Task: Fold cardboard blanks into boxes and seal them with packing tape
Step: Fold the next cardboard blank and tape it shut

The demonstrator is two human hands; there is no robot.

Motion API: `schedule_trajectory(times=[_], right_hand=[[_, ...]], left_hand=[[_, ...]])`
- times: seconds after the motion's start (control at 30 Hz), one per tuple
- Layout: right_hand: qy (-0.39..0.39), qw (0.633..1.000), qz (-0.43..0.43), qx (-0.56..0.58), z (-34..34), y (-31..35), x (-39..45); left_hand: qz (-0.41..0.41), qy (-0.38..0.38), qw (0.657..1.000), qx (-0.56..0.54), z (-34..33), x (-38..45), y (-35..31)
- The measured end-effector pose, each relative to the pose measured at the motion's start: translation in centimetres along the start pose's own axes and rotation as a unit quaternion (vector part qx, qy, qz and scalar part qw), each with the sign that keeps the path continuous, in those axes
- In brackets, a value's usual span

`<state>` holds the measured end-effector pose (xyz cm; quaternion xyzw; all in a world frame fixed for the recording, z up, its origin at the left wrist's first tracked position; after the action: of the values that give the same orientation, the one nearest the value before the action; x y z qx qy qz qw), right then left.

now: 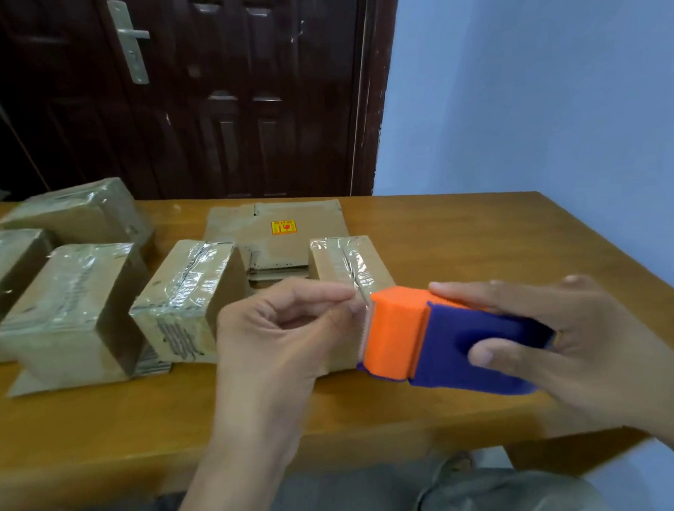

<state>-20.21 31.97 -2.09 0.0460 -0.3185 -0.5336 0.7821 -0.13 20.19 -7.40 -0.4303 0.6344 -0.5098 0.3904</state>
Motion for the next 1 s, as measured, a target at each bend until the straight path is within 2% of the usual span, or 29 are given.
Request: schedule_trajectory(times=[0.13,0.2,0.33,0.43,0.57,0.77,1.0], right_hand=[[0.034,0.996,-0.057,0.052,1.9,-2.1,0.7],[0.061,0.994,-0.07,0.06,2.7,-3.8,1.2],[0.087,0.975,-0.128,0.159,3.5,-6.6,2.4],[0.1,0.971,-0.142,0.167,3.3,-8.8,3.1],[0.121,0.968,-0.141,0.171,2.3,-10.6,4.0],[0.122,0.97,-0.102,0.184,1.1,-11.9,4.9],[0.132,0.969,-0.085,0.192,0.8,-12.9,5.4]], left_hand=[[0.052,-0.074,0.993,-0.071,3.1,0.8,1.0],[0.068,-0.064,0.993,-0.07,2.5,1.0,1.4],[0.121,-0.054,0.988,-0.078,1.1,1.5,2.9],[0.148,-0.057,0.983,-0.091,0.8,1.9,3.8],[0.137,-0.08,0.986,-0.056,0.3,1.8,4.2],[0.076,-0.126,0.988,0.036,0.8,1.7,2.9],[0.068,-0.105,0.989,0.075,1.1,3.1,3.2]])
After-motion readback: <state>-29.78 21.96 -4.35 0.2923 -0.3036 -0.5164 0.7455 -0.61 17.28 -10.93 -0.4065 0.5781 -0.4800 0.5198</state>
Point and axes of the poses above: each hand's wrist, its own x-axis towards the middle knuckle, its own z-axis out of the back of the hand, y = z × x, the point moved 7 cm from there along x, towards the middle knuckle, and after that the axes turned 14 degrees about z, right-handed, at the moved point
